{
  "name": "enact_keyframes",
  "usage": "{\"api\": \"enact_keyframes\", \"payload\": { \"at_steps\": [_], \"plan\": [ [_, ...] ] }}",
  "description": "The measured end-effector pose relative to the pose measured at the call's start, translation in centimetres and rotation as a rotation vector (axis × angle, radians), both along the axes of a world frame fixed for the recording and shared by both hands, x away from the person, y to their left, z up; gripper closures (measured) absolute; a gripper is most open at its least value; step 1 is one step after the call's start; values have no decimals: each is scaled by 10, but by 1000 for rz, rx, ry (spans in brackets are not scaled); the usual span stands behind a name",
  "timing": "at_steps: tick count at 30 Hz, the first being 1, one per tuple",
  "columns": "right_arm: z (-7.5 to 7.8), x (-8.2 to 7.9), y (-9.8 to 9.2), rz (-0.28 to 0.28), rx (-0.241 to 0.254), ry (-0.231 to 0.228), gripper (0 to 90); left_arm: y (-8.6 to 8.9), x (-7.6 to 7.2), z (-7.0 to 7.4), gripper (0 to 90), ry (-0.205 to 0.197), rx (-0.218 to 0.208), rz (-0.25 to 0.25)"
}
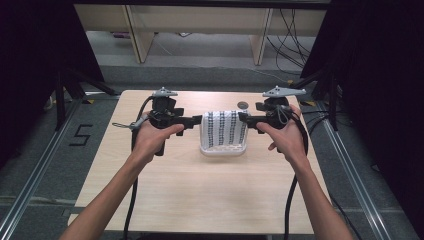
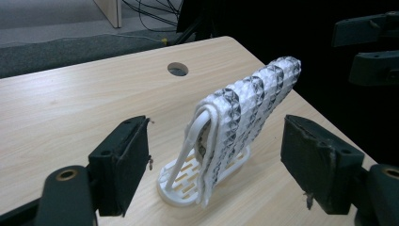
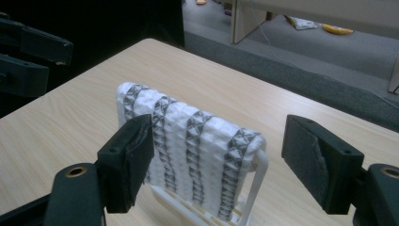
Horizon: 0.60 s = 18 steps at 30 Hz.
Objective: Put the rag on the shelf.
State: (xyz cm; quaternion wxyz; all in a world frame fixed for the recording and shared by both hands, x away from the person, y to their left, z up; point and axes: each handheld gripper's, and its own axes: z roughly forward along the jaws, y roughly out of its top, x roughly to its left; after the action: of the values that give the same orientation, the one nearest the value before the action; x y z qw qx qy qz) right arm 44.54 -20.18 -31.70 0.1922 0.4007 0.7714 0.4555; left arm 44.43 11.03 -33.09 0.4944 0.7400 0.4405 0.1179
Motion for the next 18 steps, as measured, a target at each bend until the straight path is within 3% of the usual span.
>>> {"api": "enact_keyframes", "payload": {
  "at_steps": [8, 16, 17, 18],
  "plan": [
    [-4, -14, -1, 18, 10, -19, 267, 8, -14, -6, 234, -15, -15, -5],
    [-10, -27, -1, 38, 29, -17, 266, 14, -29, -15, 230, -14, -27, -45],
    [-11, -28, -1, 42, 15, -40, 265, 15, -30, -16, 230, -14, -28, -44],
    [-10, -31, 0, 36, 25, -8, 265, 16, -31, -17, 230, -18, -29, -47]
  ]
}}
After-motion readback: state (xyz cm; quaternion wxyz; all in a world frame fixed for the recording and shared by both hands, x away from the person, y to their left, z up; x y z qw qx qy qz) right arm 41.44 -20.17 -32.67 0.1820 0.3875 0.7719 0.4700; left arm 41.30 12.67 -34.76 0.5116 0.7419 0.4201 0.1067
